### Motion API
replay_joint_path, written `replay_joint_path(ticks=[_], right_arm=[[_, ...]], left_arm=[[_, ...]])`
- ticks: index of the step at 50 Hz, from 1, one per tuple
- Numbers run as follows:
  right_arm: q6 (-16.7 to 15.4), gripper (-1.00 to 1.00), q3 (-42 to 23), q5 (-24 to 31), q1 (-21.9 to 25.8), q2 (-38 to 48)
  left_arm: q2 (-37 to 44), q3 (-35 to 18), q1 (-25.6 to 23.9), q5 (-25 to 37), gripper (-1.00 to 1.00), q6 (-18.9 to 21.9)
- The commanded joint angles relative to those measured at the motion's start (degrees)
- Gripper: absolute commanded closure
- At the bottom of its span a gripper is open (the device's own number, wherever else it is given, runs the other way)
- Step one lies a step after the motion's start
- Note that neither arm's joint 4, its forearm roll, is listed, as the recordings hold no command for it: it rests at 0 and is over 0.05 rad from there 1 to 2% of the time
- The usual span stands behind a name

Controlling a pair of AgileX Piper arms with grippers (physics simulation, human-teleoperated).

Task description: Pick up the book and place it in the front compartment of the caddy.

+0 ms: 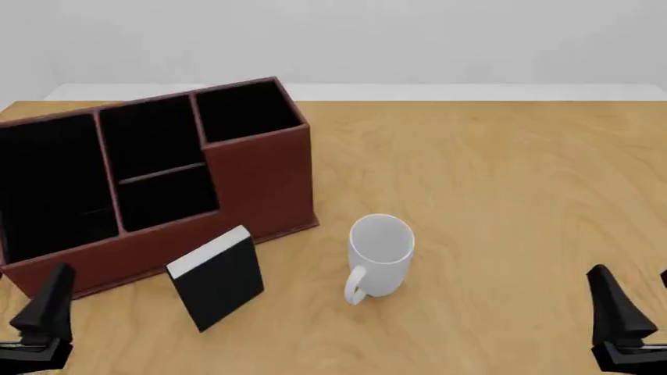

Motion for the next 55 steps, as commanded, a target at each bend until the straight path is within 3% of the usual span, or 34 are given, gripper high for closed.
replay_joint_path(ticks=[1, 8, 11, 17, 19, 27, 29, 34, 36, 38, 40, 41, 43, 44, 46, 47, 49, 50, 52, 54, 55], right_arm=[[-0.11, -1.0, -0.36, 0.15, 0.0, 0.19], [-0.09, -1.0, -0.25, -0.2, 0.0, 0.45], [-0.21, -1.0, -0.35, -0.12, 0.01, 0.4], [-0.16, -1.0, -0.35, -0.2, 0.01, 0.51], [-0.15, -1.0, -0.36, -0.14, 0.01, 0.47], [-0.18, -1.0, -0.4, -0.04, 0.01, 0.38], [-0.16, -1.0, -0.39, -0.05, 0.01, 0.39], [-0.16, -1.0, -0.58, 0.17, 0.01, 0.36], [-0.18, -1.0, -0.54, 0.09, 0.02, 0.39], [-0.16, -1.0, -0.44, -0.02, 0.01, 0.4], [-0.17, -1.0, -0.41, -0.04, 0.02, 0.39], [-0.16, -1.0, -0.44, -0.04, 0.02, 0.42], [-0.15, -1.0, -0.45, -0.05, 0.01, 0.44], [-0.16, -1.0, -0.37, -0.16, 0.02, 0.49], [-0.16, -1.0, -0.39, -0.17, 0.01, 0.5], [-0.15, -1.0, -0.39, -0.18, 0.01, 0.52], [-0.16, -1.0, -0.38, -0.22, 0.02, 0.55], [-0.16, -1.0, -0.37, -0.25, 0.02, 0.56], [-0.15, -1.0, -0.24, -0.47, 0.01, 0.66], [-0.16, -1.0, -0.24, -0.47, 0.01, 0.66], [-0.16, -1.0, -0.24, -0.47, 0.01, 0.66]], left_arm=[[2.03, 0.49, -0.33, -2.51, -1.0, 0.2], [9.37, 0.37, -2.72, -10.29, -1.0, 1.92], [16.39, -1.4, -7.22, -15.18, -1.0, 4.14], [27.57, -11.84, -11.79, -16.05, -1.0, 6.06], [29.48, -14.82, -13.34, -15.57, -1.0, 9.18], [42.8, -28.41, -20.28, -9.83, -1.0, 15.17], [47.77, -31.9, -25.03, -5.58, -1.0, 15.71], [50.8, -38.21, -25.05, -0.83, -1.0, 14.94], [52.67, -40.7, -27.64, 2.91, -1.0, 15.15], [53.36, -41.29, -28.37, 4.27, -1.0, 17.67], [54.59, -43.05, -29.6, 7.14, -1.0, 17.1], [55.94, -44.34, -27.56, 7.72, -1.0, 18.31], [56.72, -45.43, -30.09, 10.31, -1.0, 16.77], [57.38, -45.42, -28.82, 9.8, -1.0, 19.35], [58.03, -46.77, -30.97, 12.05, -1.0, 17.2], [58.1, -45.79, -30.99, 11.7, -1.0, 20.82], [59.03, -46.99, -31.71, 13.93, -1.0, 19.56], [59.68, -46.46, -31.45, 14.33, -1.0, 21.79], [59.56, -46.45, -32.25, 15.99, -1.0, 21.72], [59.74, -45.87, -30.82, 16.26, -1.0, 24.49], [59.36, -46.51, -31.08, 17.13, -1.0, 23.21]])
